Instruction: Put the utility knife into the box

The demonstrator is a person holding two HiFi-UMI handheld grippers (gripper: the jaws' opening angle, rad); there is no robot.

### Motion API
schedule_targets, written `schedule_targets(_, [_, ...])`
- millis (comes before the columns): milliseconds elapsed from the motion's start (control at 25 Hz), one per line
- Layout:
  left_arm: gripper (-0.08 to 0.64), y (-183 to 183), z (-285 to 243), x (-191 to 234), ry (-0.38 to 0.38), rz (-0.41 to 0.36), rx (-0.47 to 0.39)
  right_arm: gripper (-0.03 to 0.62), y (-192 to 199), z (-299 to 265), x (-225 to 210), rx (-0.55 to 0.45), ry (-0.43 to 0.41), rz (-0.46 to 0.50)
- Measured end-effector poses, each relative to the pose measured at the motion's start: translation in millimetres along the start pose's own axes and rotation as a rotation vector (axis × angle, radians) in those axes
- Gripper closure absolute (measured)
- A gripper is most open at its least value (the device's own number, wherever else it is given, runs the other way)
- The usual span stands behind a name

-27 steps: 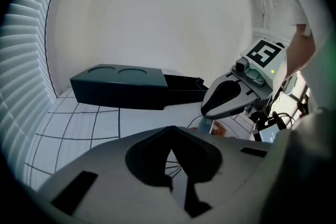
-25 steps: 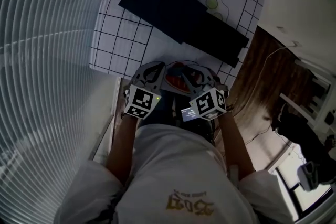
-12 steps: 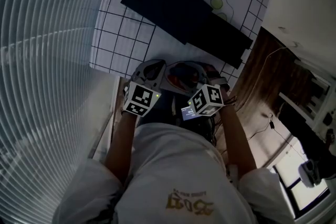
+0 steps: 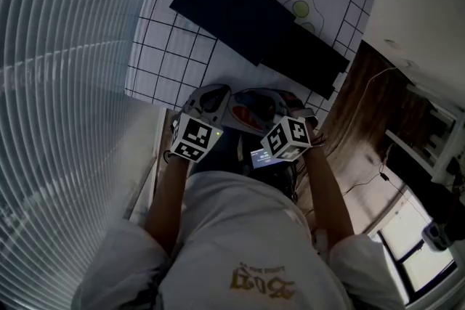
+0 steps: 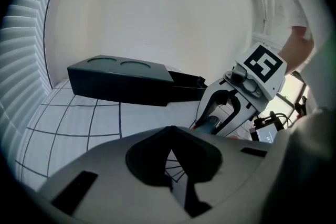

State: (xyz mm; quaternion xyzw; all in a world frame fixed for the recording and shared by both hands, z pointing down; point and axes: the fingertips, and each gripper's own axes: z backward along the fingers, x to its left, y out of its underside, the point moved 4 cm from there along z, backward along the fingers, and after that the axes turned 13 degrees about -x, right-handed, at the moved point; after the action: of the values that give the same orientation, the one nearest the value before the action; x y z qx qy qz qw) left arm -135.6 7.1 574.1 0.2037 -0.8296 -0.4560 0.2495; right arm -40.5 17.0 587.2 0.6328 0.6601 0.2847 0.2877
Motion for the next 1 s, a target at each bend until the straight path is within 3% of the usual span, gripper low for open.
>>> schedule_targets(440, [0.552,-17,3,-2,0.047,-0.042,-0.054,0.451,-21,24,-14,-0.075,0.165,-0.079])
schedule_targets(1000, [0.552,-45,1,-13,0.117,-0.110,-0.075,0.453,-29,55,-15,-0.107,0.294,-0.150])
